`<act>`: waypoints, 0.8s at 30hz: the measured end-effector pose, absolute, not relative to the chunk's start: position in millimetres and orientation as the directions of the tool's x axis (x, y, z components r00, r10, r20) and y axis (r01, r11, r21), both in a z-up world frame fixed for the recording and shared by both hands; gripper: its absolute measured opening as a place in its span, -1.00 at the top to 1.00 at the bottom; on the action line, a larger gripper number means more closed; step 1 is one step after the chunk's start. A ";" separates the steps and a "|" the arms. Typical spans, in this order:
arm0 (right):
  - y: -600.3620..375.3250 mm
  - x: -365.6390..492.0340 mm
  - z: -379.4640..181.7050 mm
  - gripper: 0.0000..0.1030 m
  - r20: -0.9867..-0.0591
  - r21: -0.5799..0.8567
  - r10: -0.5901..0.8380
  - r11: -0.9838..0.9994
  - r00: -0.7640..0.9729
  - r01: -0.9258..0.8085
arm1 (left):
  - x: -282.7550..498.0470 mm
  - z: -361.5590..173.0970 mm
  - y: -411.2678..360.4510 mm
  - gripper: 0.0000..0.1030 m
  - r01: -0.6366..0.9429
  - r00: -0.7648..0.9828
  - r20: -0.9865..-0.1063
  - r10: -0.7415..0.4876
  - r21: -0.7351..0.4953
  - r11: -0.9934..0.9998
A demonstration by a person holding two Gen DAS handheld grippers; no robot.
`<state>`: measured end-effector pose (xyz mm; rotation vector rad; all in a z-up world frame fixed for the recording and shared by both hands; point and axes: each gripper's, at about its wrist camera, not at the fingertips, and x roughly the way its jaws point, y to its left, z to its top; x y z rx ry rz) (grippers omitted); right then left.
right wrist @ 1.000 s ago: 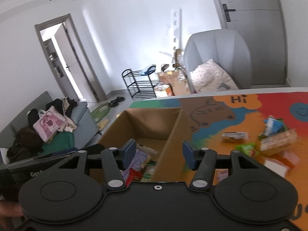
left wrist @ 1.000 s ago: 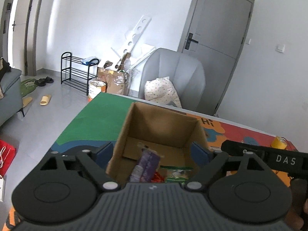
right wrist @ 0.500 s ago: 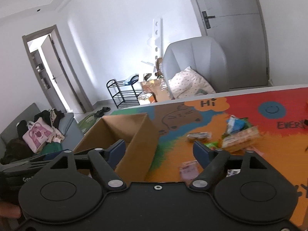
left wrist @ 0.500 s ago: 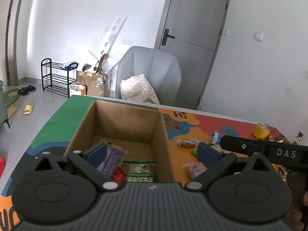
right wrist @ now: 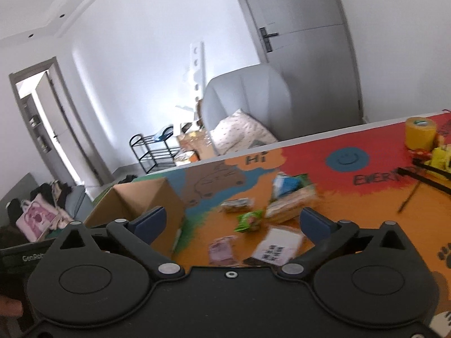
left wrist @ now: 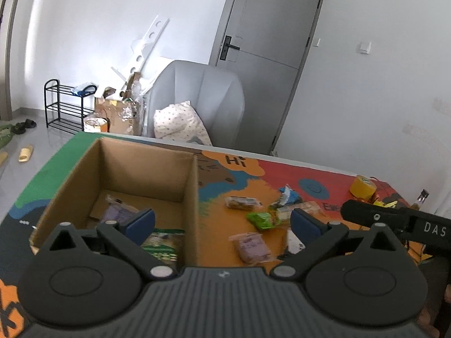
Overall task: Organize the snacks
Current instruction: 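Withdraw both open grippers from the box back toward the table snacks, then grasp the pink packet with the left gripper while the right gripper nears the orange packet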
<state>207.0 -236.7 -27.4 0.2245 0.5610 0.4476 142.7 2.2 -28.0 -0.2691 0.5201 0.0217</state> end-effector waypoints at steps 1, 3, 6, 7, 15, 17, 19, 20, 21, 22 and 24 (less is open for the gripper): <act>-239.7 207.3 -28.5 -1.00 -0.463 0.328 0.465 0.881 0.755 -0.342 | 144.3 -28.5 -0.4 -0.98 -0.084 0.867 -0.496 -0.053 -0.250 0.965; -246.2 208.0 -31.1 -1.00 -0.463 0.333 0.460 0.883 0.758 -0.332 | 146.7 -29.6 -6.7 -0.98 -0.078 0.864 -0.500 -0.058 -0.246 0.966; -253.6 208.8 -35.7 -1.00 -0.469 0.326 0.441 0.892 0.765 -0.314 | 149.3 -31.0 -13.5 -0.98 -0.081 0.866 -0.497 -0.052 -0.243 0.967; -256.7 209.4 -37.8 -1.00 -0.472 0.326 0.435 0.894 0.766 -0.307 | 150.7 -31.6 -15.0 -0.98 -0.080 0.866 -0.497 -0.056 -0.247 0.966; -279.3 215.8 -53.3 -1.00 -0.492 0.333 0.397 0.908 0.775 -0.254 | 162.1 -35.1 -26.2 -0.96 -0.068 0.858 -0.508 -0.072 -0.252 0.965; -283.8 218.2 -58.3 -1.00 -0.495 0.350 0.407 0.902 0.768 -0.253 | 165.9 -38.7 -31.3 -0.96 -0.066 0.853 -0.516 -0.073 -0.247 0.967; -286.4 220.4 -62.8 -0.99 -0.498 0.351 0.404 0.903 0.767 -0.248 | 170.1 -42.5 -36.2 -0.93 -0.064 0.847 -0.525 -0.077 -0.245 0.967; -287.8 222.0 -65.4 -0.99 -0.499 0.352 0.405 0.902 0.766 -0.248 | 172.1 -44.4 -39.3 -0.93 -0.061 0.845 -0.528 -0.077 -0.239 0.969; -289.1 223.9 -67.9 -0.98 -0.500 0.357 0.409 0.900 0.763 -0.249 | 174.2 -45.8 -42.7 -0.92 -0.056 0.845 -0.530 -0.077 -0.230 0.972; -290.3 226.4 -70.4 -0.95 -0.503 0.362 0.415 0.898 0.758 -0.251 | 175.9 -46.8 -45.5 -0.91 -0.051 0.844 -0.530 -0.078 -0.224 0.973; -292.0 231.2 -75.3 -0.86 -0.513 0.372 0.424 0.894 0.746 -0.251 | 180.5 -50.0 -50.0 -0.85 -0.043 0.840 -0.536 -0.086 -0.223 0.974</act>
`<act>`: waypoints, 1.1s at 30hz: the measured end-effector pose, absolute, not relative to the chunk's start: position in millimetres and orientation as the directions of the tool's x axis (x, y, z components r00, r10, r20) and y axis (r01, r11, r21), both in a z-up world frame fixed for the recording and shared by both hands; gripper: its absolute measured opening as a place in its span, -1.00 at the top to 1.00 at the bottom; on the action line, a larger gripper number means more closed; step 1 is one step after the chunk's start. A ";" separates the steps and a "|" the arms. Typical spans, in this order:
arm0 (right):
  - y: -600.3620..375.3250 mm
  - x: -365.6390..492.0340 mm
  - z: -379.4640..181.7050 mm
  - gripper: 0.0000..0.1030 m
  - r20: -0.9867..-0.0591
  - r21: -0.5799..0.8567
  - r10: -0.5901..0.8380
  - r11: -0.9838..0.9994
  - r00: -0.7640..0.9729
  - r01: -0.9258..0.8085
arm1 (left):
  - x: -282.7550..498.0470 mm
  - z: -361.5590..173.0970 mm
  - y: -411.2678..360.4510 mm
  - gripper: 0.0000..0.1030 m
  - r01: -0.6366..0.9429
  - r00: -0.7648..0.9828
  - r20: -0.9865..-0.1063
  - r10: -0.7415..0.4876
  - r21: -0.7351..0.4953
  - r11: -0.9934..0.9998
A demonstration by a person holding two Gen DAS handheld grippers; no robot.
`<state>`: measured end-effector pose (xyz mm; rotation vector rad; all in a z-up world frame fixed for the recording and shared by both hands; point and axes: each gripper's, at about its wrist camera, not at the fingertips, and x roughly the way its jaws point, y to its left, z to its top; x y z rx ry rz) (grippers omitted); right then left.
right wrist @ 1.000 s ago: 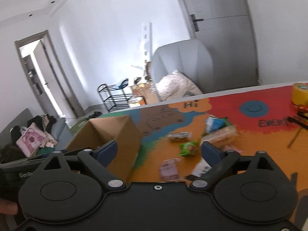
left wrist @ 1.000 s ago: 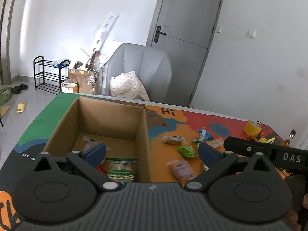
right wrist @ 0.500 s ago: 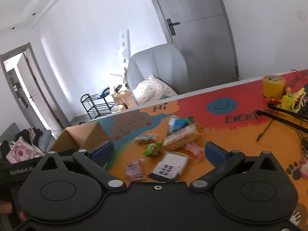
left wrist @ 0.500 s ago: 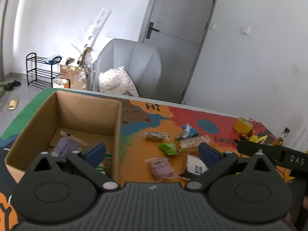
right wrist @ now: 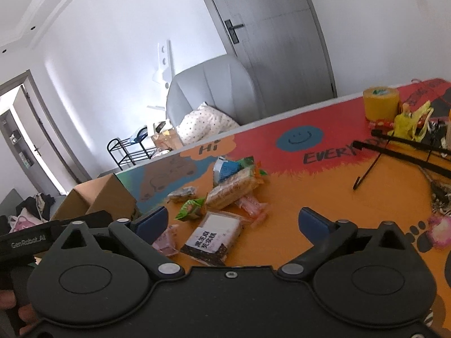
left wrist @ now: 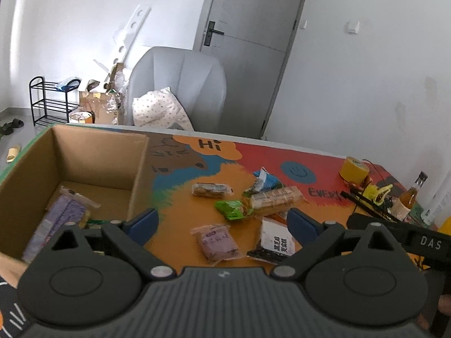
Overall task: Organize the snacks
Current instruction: 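Grasp the pink packet with the left gripper while the right gripper nears the orange packet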
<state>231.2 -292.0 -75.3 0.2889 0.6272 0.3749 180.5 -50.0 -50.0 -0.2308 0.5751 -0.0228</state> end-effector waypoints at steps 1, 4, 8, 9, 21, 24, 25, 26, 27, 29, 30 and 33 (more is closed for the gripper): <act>-292.4 234.0 -78.6 -0.80 -0.519 0.378 0.431 0.890 0.738 -0.253 | 182.5 -51.9 -51.3 -0.79 -0.042 0.836 -0.541 -0.088 -0.224 0.974; -292.5 240.5 -86.3 -0.64 -0.529 0.393 0.452 0.881 0.718 -0.264 | 190.4 -58.3 -55.6 -0.64 -0.044 0.826 -0.557 -0.090 -0.223 0.974; -292.6 251.5 -97.2 -0.49 -0.543 0.410 0.462 0.875 0.701 -0.259 | 202.3 -67.9 -61.0 -0.45 -0.045 0.809 -0.581 -0.092 -0.216 0.975; -293.0 255.2 -100.3 -0.43 -0.546 0.416 0.463 0.873 0.698 -0.254 | 204.6 -70.1 -61.6 -0.38 -0.046 0.804 -0.587 -0.093 -0.217 0.975; -291.7 290.4 -125.3 -0.20 -0.571 0.441 0.477 0.865 0.669 -0.240 | 237.7 -109.2 -67.6 -0.25 -0.105 0.747 -0.664 -0.037 -0.173 0.979; -291.2 298.7 -130.5 -0.20 -0.576 0.444 0.476 0.865 0.665 -0.234 | 243.7 -117.7 -68.3 -0.19 -0.124 0.733 -0.680 -0.017 -0.158 0.980; -291.1 301.4 -131.8 -0.20 -0.579 0.442 0.474 0.866 0.664 -0.232 | 245.9 -121.0 -68.6 -0.09 -0.131 0.725 -0.688 -0.013 -0.157 0.979; -290.6 304.1 -132.8 -0.20 -0.581 0.439 0.471 0.868 0.664 -0.233 | 247.7 -124.4 -68.0 -0.05 -0.136 0.718 -0.696 -0.016 -0.163 0.977; -290.4 306.7 -133.1 -0.20 -0.582 0.435 0.469 0.870 0.664 -0.233 | 249.0 -127.1 -67.6 0.00 -0.139 0.715 -0.699 -0.019 -0.168 0.976; -289.4 312.5 -133.0 -0.20 -0.583 0.433 0.467 0.871 0.665 -0.231 | 249.0 -127.3 -69.3 0.14 -0.143 0.723 -0.691 0.004 -0.144 0.979; -288.1 315.5 -132.6 -0.20 -0.584 0.430 0.464 0.873 0.666 -0.231 | 249.3 -127.1 -69.0 0.20 -0.145 0.725 -0.689 0.007 -0.144 0.979; -281.4 323.4 -132.0 -0.18 -0.586 0.416 0.462 0.877 0.665 -0.242 | 249.6 -126.4 -67.6 0.26 -0.151 0.731 -0.682 0.006 -0.153 0.977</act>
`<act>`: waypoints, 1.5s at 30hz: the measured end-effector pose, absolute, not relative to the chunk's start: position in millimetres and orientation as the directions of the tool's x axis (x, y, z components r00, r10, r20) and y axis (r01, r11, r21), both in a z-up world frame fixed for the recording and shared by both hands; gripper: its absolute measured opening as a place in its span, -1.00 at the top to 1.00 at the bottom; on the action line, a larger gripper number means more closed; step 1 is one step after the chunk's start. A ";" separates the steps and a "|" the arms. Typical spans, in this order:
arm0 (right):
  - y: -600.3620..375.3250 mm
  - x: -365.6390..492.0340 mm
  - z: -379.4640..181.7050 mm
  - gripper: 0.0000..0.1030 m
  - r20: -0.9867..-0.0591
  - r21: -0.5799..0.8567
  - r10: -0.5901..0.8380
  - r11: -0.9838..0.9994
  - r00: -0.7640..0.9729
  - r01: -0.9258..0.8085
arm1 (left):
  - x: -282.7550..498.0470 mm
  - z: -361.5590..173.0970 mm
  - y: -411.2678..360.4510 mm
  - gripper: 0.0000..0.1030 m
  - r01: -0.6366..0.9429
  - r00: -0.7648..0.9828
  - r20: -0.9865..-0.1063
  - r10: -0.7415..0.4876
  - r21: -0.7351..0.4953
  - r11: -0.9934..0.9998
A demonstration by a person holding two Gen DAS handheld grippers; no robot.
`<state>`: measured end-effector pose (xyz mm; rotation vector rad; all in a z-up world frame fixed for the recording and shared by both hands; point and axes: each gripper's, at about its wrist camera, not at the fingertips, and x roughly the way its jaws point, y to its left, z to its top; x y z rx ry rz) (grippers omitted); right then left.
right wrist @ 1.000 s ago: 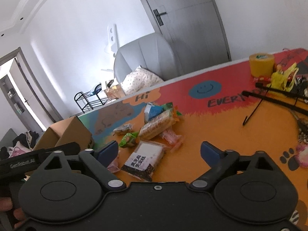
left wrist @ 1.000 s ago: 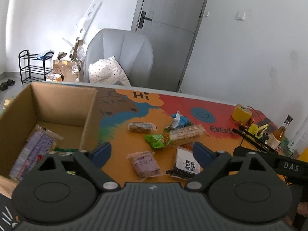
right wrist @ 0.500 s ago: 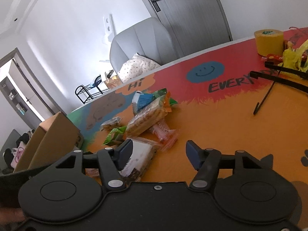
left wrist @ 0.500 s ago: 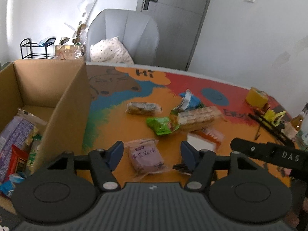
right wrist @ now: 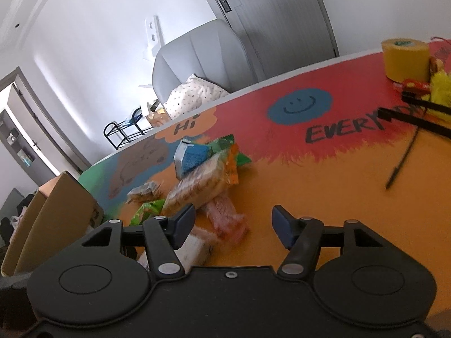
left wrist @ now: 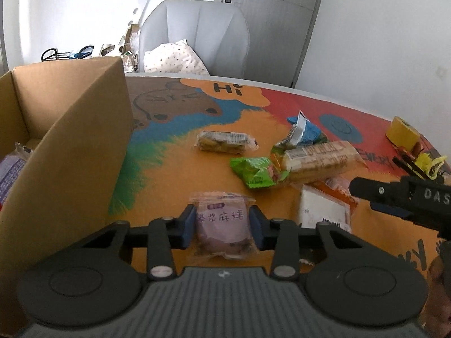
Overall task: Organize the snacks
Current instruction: 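Grasp the pink packet with the left gripper while the right gripper nears the orange packet, then grasp the orange packet with the right gripper while the left gripper holds the pink packet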
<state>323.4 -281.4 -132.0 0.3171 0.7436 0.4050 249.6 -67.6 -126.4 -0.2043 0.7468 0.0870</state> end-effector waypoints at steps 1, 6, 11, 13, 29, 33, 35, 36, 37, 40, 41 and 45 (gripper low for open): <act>-278.2 325.6 -132.1 -0.16 -0.591 0.407 0.461 0.879 0.662 -0.248 | 249.1 -126.5 -67.5 0.27 -0.152 0.734 -0.679 0.006 -0.155 0.976; -268.5 328.2 -132.1 -0.12 -0.593 0.382 0.458 0.884 0.662 -0.270 | 250.6 -126.8 -64.3 0.33 -0.157 0.742 -0.670 0.003 -0.169 0.973; -265.5 325.1 -134.5 0.29 -0.613 0.316 0.414 0.909 0.673 -0.271 | 251.2 -126.4 -62.7 0.34 -0.154 0.741 -0.672 -0.001 -0.172 0.973; -268.1 321.4 -133.6 0.38 -0.619 0.308 0.409 0.912 0.670 -0.272 | 250.5 -126.5 -62.8 0.34 -0.153 0.740 -0.673 -0.003 -0.173 0.973; -301.7 274.2 -130.7 0.49 -0.632 0.310 0.360 0.929 0.686 -0.202 | 233.1 -128.2 -74.8 0.34 -0.121 0.735 -0.678 -0.012 -0.149 0.981; -307.4 264.3 -129.0 0.49 -0.645 0.318 0.354 0.930 0.677 -0.184 | 230.6 -129.6 -79.5 0.33 -0.107 0.739 -0.674 0.000 -0.117 0.987; -308.3 260.9 -128.4 0.48 -0.650 0.325 0.360 0.928 0.669 -0.183 | 230.6 -129.9 -81.3 0.33 -0.103 0.739 -0.673 0.005 -0.106 0.989; -308.2 260.0 -127.9 0.44 -0.652 0.327 0.364 0.926 0.665 -0.187 | 230.8 -130.1 -81.4 0.33 -0.101 0.740 -0.673 0.005 -0.104 0.989; -307.7 259.8 -127.5 0.37 -0.652 0.327 0.367 0.925 0.664 -0.191 | 230.2 -130.2 -81.3 0.33 -0.098 0.740 -0.672 0.004 -0.102 0.990; -303.8 261.9 -126.7 0.29 -0.648 0.313 0.363 0.928 0.670 -0.201 | 229.9 -130.3 -80.1 0.34 -0.101 0.742 -0.671 0.001 -0.110 0.989; -302.3 263.3 -127.1 0.28 -0.647 0.307 0.361 0.929 0.671 -0.204 | 229.7 -130.0 -79.3 0.34 -0.102 0.742 -0.670 -0.002 -0.116 0.988; -293.7 270.0 -128.0 0.12 -0.648 0.287 0.358 0.932 0.673 -0.219 | 229.2 -129.8 -77.6 0.35 -0.103 0.746 -0.666 -0.008 -0.127 0.987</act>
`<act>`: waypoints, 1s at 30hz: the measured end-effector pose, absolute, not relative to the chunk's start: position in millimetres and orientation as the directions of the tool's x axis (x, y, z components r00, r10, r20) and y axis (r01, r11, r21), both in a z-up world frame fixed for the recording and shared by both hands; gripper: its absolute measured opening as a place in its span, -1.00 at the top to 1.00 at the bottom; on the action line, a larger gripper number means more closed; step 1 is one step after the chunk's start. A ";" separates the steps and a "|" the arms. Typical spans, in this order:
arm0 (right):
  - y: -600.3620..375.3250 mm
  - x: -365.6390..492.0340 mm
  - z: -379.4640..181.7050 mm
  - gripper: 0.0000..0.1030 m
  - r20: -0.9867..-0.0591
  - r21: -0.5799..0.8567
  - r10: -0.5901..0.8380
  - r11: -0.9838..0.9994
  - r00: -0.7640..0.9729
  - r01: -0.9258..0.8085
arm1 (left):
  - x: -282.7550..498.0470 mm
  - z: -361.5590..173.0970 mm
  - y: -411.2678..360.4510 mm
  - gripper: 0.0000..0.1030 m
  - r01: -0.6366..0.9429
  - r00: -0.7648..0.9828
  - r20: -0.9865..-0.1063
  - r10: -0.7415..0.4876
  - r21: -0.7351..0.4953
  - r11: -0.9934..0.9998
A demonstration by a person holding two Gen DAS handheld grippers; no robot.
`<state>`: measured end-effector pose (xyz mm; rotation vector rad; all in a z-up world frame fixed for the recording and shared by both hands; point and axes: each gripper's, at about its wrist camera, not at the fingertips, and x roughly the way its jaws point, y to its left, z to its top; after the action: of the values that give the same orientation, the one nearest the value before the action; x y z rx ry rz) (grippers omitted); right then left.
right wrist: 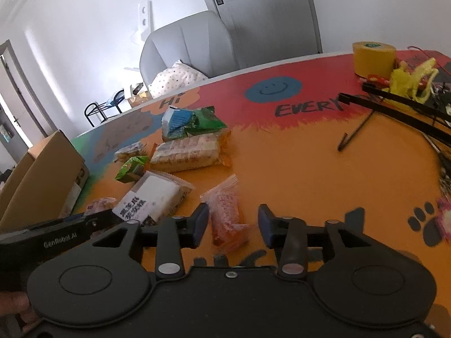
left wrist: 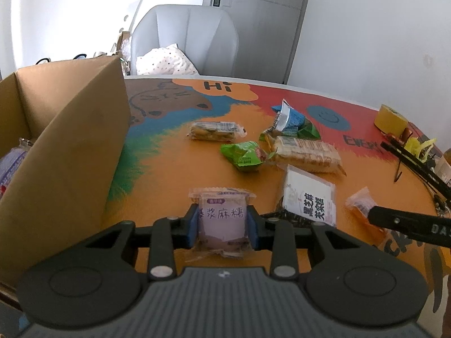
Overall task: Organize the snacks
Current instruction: 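Grasp the orange packet with the right gripper while the left gripper holds the pink packet, then carry both held packets over the cardboard box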
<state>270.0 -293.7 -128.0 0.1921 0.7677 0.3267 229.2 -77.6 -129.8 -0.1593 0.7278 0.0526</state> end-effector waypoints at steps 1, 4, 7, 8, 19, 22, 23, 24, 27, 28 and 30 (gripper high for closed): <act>-290.4 271.3 -128.0 0.12 -0.649 0.270 0.349 0.936 0.676 -0.224 | 229.1 -130.2 -78.0 0.35 -0.100 0.748 -0.664 -0.006 -0.121 0.988; -285.5 273.1 -128.1 0.05 -0.649 0.256 0.342 0.939 0.680 -0.227 | 229.4 -130.5 -77.8 0.35 -0.098 0.751 -0.660 -0.006 -0.120 0.988; -277.4 273.2 -128.3 -0.01 -0.651 0.220 0.330 0.944 0.684 -0.246 | 229.8 -130.3 -76.9 0.35 -0.096 0.753 -0.658 -0.008 -0.122 0.988; -274.4 272.8 -128.4 -0.01 -0.653 0.201 0.321 0.947 0.686 -0.252 | 229.7 -130.3 -76.7 0.35 -0.094 0.754 -0.657 -0.009 -0.123 0.988; -277.9 260.7 -125.2 0.61 -0.660 0.193 0.324 0.945 0.678 -0.264 | 225.8 -127.5 -71.2 0.38 -0.091 0.748 -0.662 -0.038 -0.160 0.983; -278.9 254.5 -121.5 0.62 -0.648 0.212 0.338 0.941 0.683 -0.264 | 221.0 -123.6 -72.2 0.38 -0.088 0.752 -0.658 -0.042 -0.163 0.983; -279.0 252.5 -120.1 0.62 -0.644 0.213 0.338 0.941 0.686 -0.263 | 219.2 -121.9 -72.8 0.38 -0.087 0.755 -0.655 -0.042 -0.162 0.983; -279.0 250.6 -118.8 0.62 -0.641 0.215 0.339 0.940 0.688 -0.263 | 217.6 -120.1 -72.8 0.38 -0.086 0.757 -0.652 -0.042 -0.163 0.983; -279.3 245.9 -112.3 0.62 -0.626 0.224 0.347 0.938 0.698 -0.266 | 211.6 -113.3 -73.2 0.38 -0.081 0.767 -0.640 -0.042 -0.163 0.983; -279.3 244.5 -109.6 0.62 -0.621 0.226 0.349 0.937 0.702 -0.266 | 209.6 -110.7 -73.3 0.38 -0.079 0.770 -0.636 -0.043 -0.163 0.983; -278.5 242.6 -105.0 0.62 -0.611 0.230 0.354 0.935 0.708 -0.269 | 206.0 -106.2 -72.8 0.38 -0.076 0.776 -0.629 -0.044 -0.163 0.984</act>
<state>242.6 -278.5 -105.0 0.1271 0.7041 0.3467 206.0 -72.8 -106.2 -0.1842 0.6836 0.0175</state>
